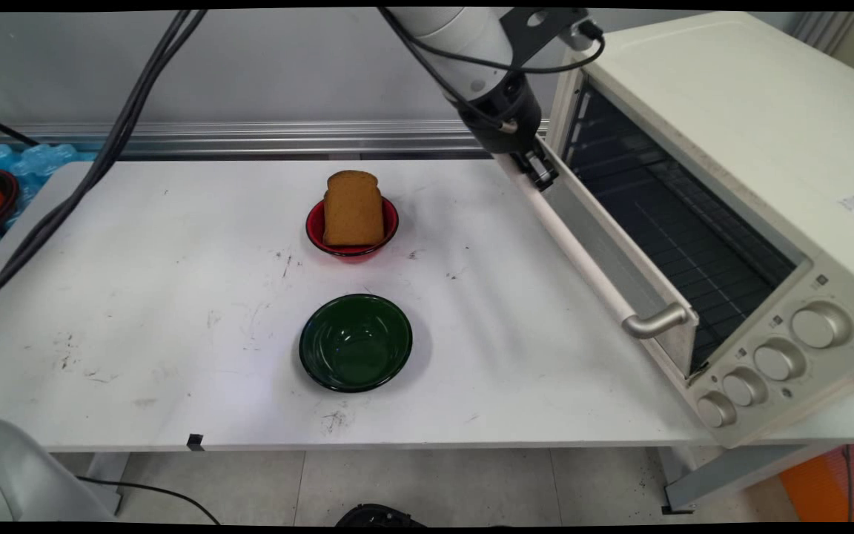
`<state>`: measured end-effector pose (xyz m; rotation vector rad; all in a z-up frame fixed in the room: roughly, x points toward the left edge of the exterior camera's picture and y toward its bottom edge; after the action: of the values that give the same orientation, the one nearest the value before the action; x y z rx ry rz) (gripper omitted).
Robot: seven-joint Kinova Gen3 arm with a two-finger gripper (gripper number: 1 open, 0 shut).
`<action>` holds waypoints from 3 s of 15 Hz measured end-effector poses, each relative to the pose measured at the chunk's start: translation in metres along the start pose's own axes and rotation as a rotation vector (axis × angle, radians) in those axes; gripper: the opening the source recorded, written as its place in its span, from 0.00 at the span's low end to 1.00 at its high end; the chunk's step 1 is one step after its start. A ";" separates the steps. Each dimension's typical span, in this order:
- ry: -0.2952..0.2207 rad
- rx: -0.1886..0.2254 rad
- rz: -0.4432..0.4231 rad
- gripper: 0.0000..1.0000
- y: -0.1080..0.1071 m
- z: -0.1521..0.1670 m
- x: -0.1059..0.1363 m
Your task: Open the oven
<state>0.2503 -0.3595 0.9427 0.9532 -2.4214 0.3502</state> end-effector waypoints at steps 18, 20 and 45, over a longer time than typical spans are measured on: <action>0.001 -0.021 0.020 0.00 -0.010 0.024 -0.070; 0.011 -0.023 0.014 0.00 -0.011 0.028 -0.078; 0.042 -0.063 0.014 0.00 -0.018 -0.007 -0.154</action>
<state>0.3610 -0.2832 0.8656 0.8935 -2.3879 0.2945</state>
